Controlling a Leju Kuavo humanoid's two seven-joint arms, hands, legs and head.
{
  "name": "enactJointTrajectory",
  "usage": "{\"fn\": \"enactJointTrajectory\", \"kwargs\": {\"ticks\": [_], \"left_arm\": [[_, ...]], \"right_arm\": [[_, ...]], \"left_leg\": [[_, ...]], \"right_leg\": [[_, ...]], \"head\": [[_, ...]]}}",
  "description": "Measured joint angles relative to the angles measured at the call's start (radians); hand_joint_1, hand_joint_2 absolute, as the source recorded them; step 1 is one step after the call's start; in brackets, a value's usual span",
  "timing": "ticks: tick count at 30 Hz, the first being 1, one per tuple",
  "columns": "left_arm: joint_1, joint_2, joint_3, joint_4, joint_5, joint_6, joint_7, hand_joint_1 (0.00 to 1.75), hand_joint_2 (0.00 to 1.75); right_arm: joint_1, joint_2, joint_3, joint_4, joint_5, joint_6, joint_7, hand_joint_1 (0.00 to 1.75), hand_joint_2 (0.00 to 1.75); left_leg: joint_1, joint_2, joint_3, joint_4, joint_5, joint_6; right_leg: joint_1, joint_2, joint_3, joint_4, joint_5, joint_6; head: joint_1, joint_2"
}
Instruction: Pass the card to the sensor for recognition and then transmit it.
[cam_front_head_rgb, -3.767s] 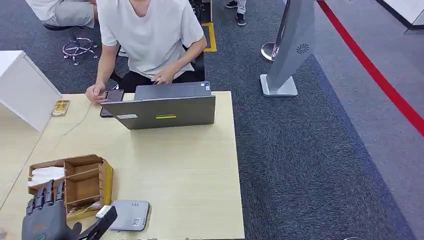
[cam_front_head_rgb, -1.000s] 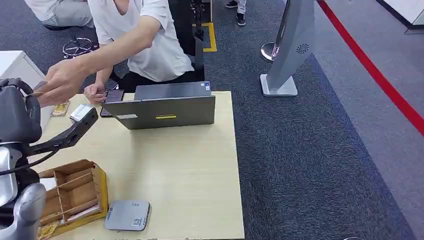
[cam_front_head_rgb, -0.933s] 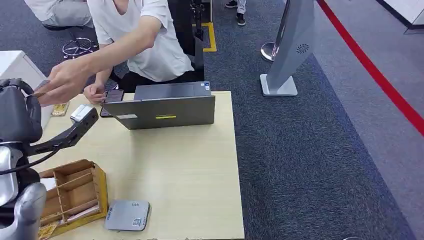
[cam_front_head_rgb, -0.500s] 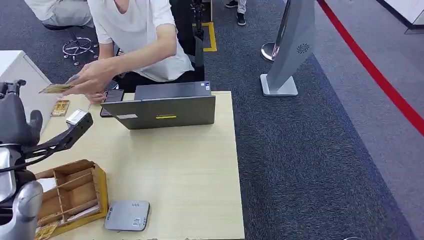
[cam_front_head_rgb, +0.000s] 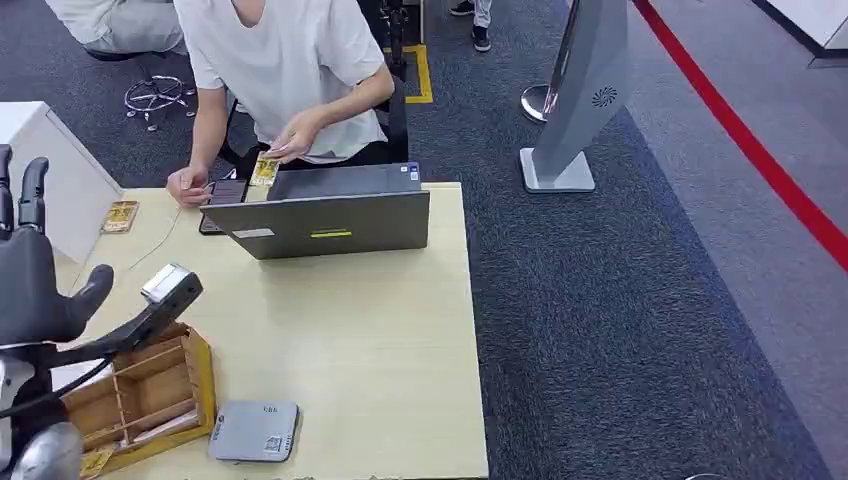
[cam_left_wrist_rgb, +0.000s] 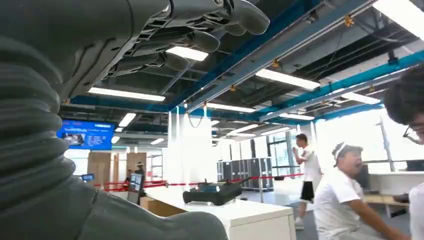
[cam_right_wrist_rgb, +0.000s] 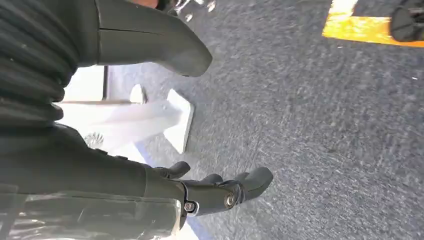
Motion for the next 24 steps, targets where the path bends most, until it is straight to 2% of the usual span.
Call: {"fn": "enactJointTrajectory", "kwargs": {"ticks": [2, 4, 5, 7, 10, 13, 14, 16, 19, 23, 24], "left_arm": [[0.064, -0.035, 0.057, -0.054, 0.001, 0.032, -0.066, 0.00, 1.75], [0.133, -0.078, 0.155, -0.104, 0.024, 0.077, -0.132, 0.00, 1.75], [0.155, -0.087, 0.212, -0.115, 0.059, 0.097, -0.156, 0.00, 1.75], [0.192, -0.123, 0.384, -0.119, 0.227, 0.112, -0.205, 0.00, 1.75], [0.206, -0.170, 0.671, -0.091, 0.587, 0.040, -0.249, 0.00, 1.75], [0.200, -0.216, 0.979, -0.001, 0.857, -0.071, -0.274, 0.00, 1.75], [0.199, -0.232, 1.075, 0.041, 0.912, -0.099, -0.287, 0.00, 1.75], [0.185, -0.262, 1.237, 0.129, 0.982, -0.128, -0.280, 0.00, 1.75], [0.157, -0.318, 1.426, 0.272, 1.067, -0.129, -0.217, 0.00, 1.75], [0.137, -0.391, 1.576, 0.431, 1.094, -0.069, -0.175, 0.00, 1.75], [0.135, -0.404, 1.602, 0.469, 1.090, -0.050, -0.176, 0.00, 0.00]], "right_arm": [[0.007, 0.000, 0.005, -0.003, -0.026, -0.013, 0.030, 0.00, 1.75], [0.016, 0.000, 0.010, -0.008, -0.045, -0.014, 0.065, 0.00, 1.75], [0.019, 0.000, 0.010, -0.010, -0.050, -0.015, 0.078, 0.00, 1.75], [0.022, 0.000, 0.010, -0.012, -0.066, -0.019, 0.097, 0.00, 1.75], [0.022, 0.000, 0.009, -0.018, -0.083, -0.025, 0.111, 0.00, 1.75], [0.019, 0.000, 0.000, -0.032, -0.085, -0.007, 0.118, 0.00, 1.75], [0.019, 0.000, -0.005, -0.037, -0.085, -0.001, 0.119, 0.00, 1.75], [0.012, 0.000, -0.019, -0.041, -0.081, 0.011, 0.119, 0.00, 1.75], [-0.003, 0.000, -0.042, -0.042, -0.067, 0.023, 0.114, 0.00, 1.75], [-0.017, 0.000, -0.061, -0.043, -0.059, 0.035, 0.099, 0.00, 1.75], [-0.019, 0.000, -0.064, -0.043, -0.060, 0.039, 0.098, 0.00, 1.75]], "left_leg": [[0.000, 0.000, 0.000, 0.000, 0.000, 0.000], [0.000, 0.000, -0.001, 0.000, 0.000, 0.000], [0.000, 0.000, -0.001, 0.000, 0.000, 0.000], [0.000, 0.000, -0.001, -0.001, 0.000, 0.000], [0.000, 0.001, -0.001, -0.001, -0.001, 0.000], [0.000, 0.003, 0.001, -0.002, -0.001, -0.001], [0.000, 0.003, 0.001, -0.002, -0.001, -0.001], [0.000, 0.003, 0.001, -0.002, -0.001, -0.001], [0.000, 0.002, 0.001, -0.002, -0.001, -0.001], [-0.001, 0.000, 0.001, -0.001, -0.002, 0.001], [-0.001, 0.000, 0.001, -0.001, -0.002, 0.002]], "right_leg": [[0.000, 0.001, 0.000, 0.000, 0.000, 0.000], [0.000, 0.001, 0.000, 0.000, 0.000, 0.000], [0.000, 0.001, -0.001, 0.000, -0.001, 0.000], [0.000, 0.001, -0.001, 0.000, -0.002, 0.001], [0.000, 0.001, -0.001, 0.000, -0.002, 0.001], [0.000, 0.003, -0.001, 0.001, -0.002, 0.001], [0.000, 0.003, -0.001, 0.001, -0.002, 0.001], [0.000, 0.003, -0.001, 0.001, -0.002, 0.001], [-0.001, 0.002, 0.000, 0.000, -0.003, 0.001], [-0.001, 0.000, 0.002, -0.001, -0.003, 0.002], [-0.001, 0.000, 0.002, -0.001, -0.003, 0.002]], "head": [[0.000, 0.000], [0.000, 0.000], [0.000, 0.000], [0.000, 0.000], [0.000, 0.000], [-0.001, 0.000], [-0.001, 0.000], [-0.001, 0.000], [0.000, 0.000], [0.002, 0.000], [0.002, 0.000]]}}
